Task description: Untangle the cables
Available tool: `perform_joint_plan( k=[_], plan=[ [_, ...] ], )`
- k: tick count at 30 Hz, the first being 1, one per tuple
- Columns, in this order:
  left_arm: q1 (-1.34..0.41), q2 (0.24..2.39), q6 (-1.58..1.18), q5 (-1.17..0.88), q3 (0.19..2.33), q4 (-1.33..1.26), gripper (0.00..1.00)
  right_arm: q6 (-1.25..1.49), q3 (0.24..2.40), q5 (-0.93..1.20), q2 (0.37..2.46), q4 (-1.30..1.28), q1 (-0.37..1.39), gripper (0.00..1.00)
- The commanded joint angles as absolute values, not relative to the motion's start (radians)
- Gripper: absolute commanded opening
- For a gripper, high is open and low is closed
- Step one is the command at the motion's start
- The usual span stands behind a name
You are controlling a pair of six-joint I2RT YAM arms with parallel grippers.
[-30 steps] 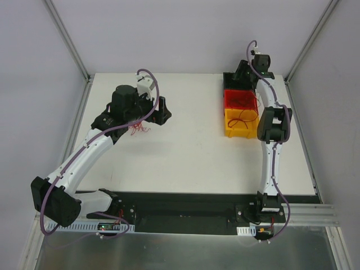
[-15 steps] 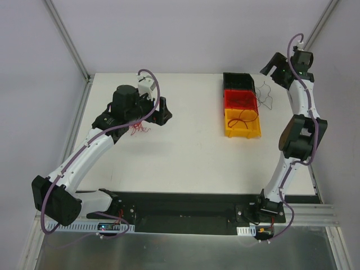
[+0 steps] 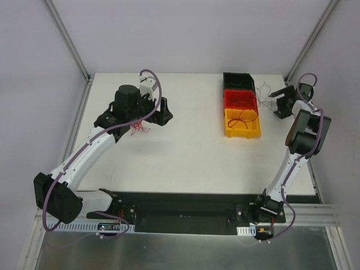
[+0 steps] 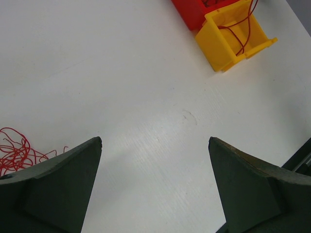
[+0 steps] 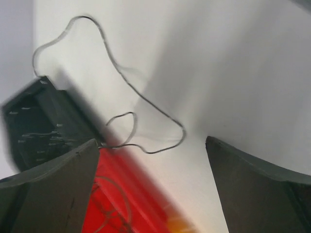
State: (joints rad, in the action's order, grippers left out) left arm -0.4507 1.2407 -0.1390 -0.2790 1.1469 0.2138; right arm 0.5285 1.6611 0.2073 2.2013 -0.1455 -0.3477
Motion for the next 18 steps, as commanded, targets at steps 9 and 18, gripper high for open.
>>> perform_joint_plan(
  k=[9,18],
  plan=[
    [-0.453,1.256,-0.146,-0.304,1.167,0.186,0.91,1.055,1.347,0.313,2.195,0.411,-0.310,0.96],
    [-0.451,1.261,-0.140,-0.291,1.166,0.186,0.91,1.132,1.477,0.276,2.313,0.436,-0.264,0.96]
  ],
)
